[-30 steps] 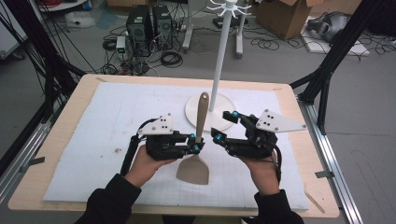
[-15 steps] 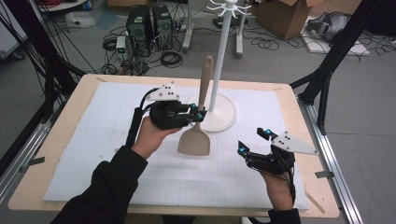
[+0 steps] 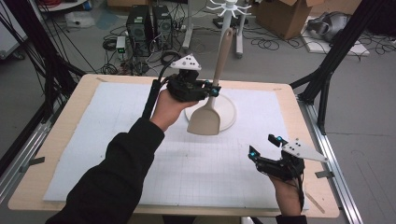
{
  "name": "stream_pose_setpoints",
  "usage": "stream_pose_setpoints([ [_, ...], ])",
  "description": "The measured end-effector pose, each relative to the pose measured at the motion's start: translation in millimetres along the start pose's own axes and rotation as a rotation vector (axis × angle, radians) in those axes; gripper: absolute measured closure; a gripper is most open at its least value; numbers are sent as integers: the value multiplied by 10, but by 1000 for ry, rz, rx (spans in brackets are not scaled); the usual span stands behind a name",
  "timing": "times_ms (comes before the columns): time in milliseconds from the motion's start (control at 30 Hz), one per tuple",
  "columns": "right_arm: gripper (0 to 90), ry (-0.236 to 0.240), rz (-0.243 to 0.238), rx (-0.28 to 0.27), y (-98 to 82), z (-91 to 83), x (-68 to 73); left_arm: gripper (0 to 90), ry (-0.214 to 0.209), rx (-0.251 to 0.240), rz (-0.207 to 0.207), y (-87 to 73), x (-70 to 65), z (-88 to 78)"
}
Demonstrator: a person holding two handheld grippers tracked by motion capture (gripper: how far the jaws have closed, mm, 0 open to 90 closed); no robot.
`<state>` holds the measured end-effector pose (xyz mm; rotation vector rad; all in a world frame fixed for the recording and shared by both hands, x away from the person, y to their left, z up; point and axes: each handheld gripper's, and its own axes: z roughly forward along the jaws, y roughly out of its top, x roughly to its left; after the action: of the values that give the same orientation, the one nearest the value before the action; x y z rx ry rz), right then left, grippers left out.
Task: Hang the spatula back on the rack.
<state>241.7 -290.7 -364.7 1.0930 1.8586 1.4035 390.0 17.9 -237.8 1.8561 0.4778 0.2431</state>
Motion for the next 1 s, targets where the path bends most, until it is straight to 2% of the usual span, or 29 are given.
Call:
stream_pose_setpoints([
  [100,180,-2,5,-3,-6,-13,-13,785,21,7,-21,122,75,97],
  [333,180,-3,13,-7,-17,-35,-40,785,55,23,-31,277,161,219],
  [567,180,-2,20,-13,-29,-64,-62,785,66,30,-44,324,199,301],
  [867,180,0,21,-17,-39,-82,-77,785,78,43,-58,309,237,323],
  [933,180,2,21,-19,-36,-85,-76,784,89,56,-73,293,266,337],
  [1000,180,4,20,-19,-32,-78,-68,785,98,71,-71,279,287,347],
])
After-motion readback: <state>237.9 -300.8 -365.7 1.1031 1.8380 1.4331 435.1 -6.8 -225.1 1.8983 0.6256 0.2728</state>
